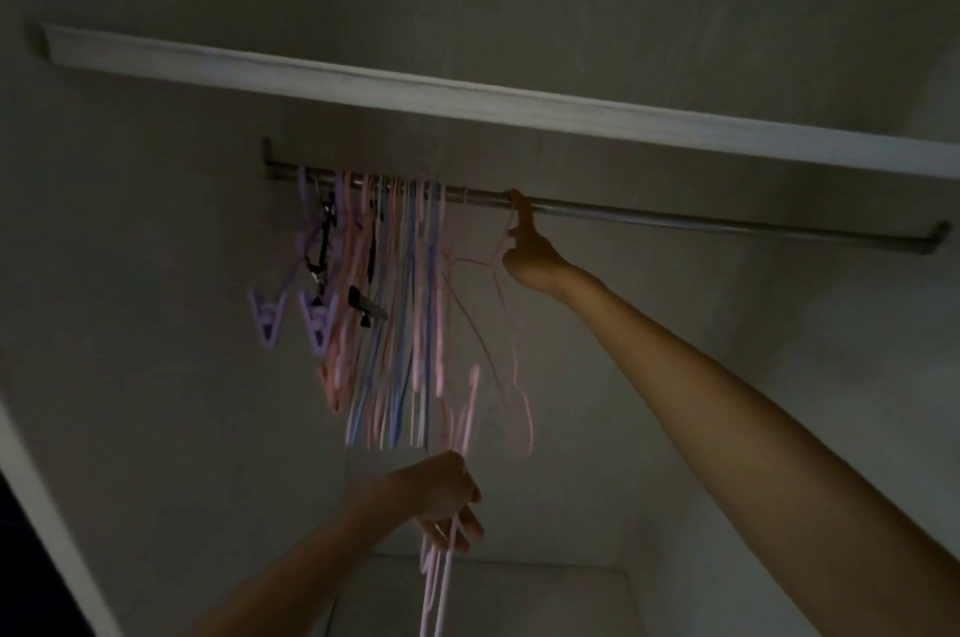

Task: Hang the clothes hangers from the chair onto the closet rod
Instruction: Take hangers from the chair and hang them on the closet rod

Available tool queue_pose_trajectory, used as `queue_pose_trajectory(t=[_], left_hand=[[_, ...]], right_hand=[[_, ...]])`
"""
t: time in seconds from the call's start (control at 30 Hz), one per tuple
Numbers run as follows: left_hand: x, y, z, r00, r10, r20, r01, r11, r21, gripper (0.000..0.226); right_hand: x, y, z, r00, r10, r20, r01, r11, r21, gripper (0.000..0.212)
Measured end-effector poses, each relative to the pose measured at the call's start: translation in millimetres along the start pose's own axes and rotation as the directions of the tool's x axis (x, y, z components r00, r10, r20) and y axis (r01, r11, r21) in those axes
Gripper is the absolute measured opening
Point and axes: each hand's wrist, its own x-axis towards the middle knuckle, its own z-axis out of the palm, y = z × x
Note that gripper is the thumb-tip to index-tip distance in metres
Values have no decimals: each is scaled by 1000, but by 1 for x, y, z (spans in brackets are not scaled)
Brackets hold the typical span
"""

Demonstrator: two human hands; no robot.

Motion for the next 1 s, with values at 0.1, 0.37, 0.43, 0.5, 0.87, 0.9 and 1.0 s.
queue_pose_trajectory(t=[0.1, 0.37, 0.43, 0.5, 0.87, 0.9, 1.0], left_hand=[[-5, -2, 5, 1000, -7, 26, 6, 1000, 28, 28], [-10, -21, -2, 1000, 28, -11, -29, 985, -167, 23], [-14, -27, -2, 999, 41, -25, -45, 976, -213, 23], [-17, -36, 1, 998, 51, -21, -54, 972, -230, 23], [-13, -69, 49, 968, 63, 241, -34, 992, -125, 25], [-10, -67, 59, 971, 54, 234, -50, 998, -26, 25], [2, -61, 91, 978, 164, 127, -199, 910, 362, 24]], right_hand=[[3, -11, 14, 997, -39, 63, 36, 998, 58, 81], [17, -31, 37, 973, -129, 193, 103, 984, 143, 82], [11, -31, 34, 972, -144, 185, 123, 985, 121, 81], [1, -28, 33, 979, -138, 148, 125, 988, 91, 79], [-139, 128, 90, 754, 577, 313, -641, 751, 160, 40], [-154, 137, 92, 633, 586, 506, -731, 666, 144, 49], [-186, 164, 84, 425, 541, 726, -818, 572, 53, 61]])
